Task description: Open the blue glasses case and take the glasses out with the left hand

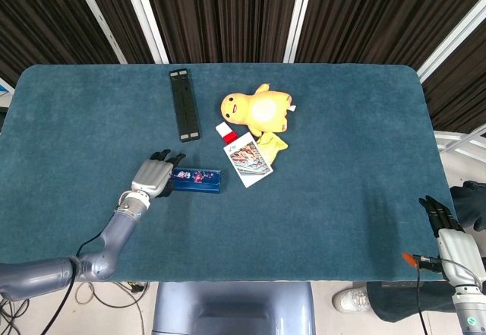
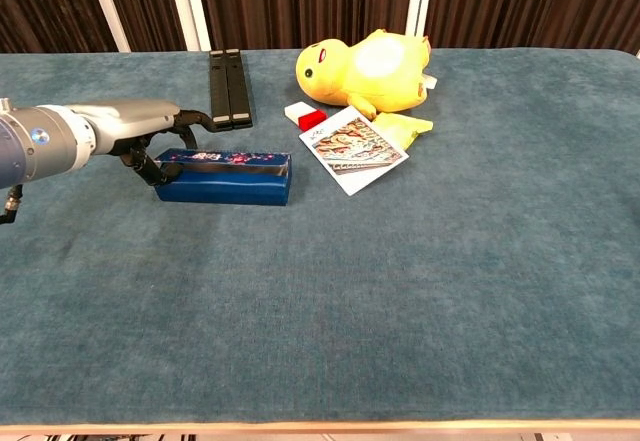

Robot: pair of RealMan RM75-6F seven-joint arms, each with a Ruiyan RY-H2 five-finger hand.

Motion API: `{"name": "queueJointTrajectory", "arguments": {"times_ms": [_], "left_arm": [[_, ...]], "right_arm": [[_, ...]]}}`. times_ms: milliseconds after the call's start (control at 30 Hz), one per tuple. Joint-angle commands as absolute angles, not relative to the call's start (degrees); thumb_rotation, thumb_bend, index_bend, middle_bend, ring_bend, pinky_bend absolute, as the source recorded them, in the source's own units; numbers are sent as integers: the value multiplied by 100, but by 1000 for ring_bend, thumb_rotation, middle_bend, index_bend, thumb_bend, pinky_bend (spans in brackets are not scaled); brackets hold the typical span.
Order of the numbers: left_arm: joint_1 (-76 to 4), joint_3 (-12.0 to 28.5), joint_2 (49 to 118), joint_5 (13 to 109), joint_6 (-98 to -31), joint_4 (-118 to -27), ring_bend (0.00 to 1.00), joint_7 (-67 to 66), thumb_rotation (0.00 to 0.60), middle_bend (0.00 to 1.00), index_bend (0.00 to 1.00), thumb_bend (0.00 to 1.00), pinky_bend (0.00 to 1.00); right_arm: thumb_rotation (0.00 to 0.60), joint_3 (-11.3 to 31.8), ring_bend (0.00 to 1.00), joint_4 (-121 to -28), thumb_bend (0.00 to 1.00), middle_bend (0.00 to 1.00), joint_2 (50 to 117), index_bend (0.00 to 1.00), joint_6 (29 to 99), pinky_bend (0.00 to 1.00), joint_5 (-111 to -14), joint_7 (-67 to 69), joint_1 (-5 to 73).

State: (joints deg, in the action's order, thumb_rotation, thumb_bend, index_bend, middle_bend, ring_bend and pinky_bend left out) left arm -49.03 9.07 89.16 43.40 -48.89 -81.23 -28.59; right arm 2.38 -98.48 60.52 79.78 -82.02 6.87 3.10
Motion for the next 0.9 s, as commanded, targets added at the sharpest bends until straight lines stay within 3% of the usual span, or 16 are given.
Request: {"name": "queueJointTrajectory", "arguments": {"times_ms": [33,333,467,600,700,833,900], "left_arm": [[-4982,1025,9115,4262,-5029,-7864,0,-2874,600,228,101,559,114],[-5217,1605,9684,4251,-5488,-7115,0,-2644,600,171,97,547,110],[-5168,1567,9610,4327,-5504,-7230,0,-2622,600,160,95,529,97],[-4896,1330,9167,4452,-5603,-8037,23,-2652,600,171,83,450,141],[-4732,1069,8766,4601,-5747,-8618,142,-2885,600,246,80,406,304],[-4629,782,8417,4838,-5903,-9034,452,-3212,600,489,76,401,583],[-4600,696,8296,4852,-5856,-9175,560,-3258,600,596,76,401,685]], "right_arm": [[600,240,0,-9852,127,0,6051,0,7971,199,-8191,683,311],[600,244,0,-9881,128,0,6037,0,7949,199,-8150,668,310],[600,240,0,-9888,127,0,6031,0,7948,199,-8150,670,307],[600,235,0,-9895,127,0,6022,0,7947,199,-8160,676,305],[600,232,0,-9895,128,0,6028,0,7949,199,-8172,664,307],[600,231,0,-9892,127,0,6038,0,7956,199,-8177,640,306],[600,231,0,-9893,128,0,6043,0,7959,199,-8176,628,305]]}}
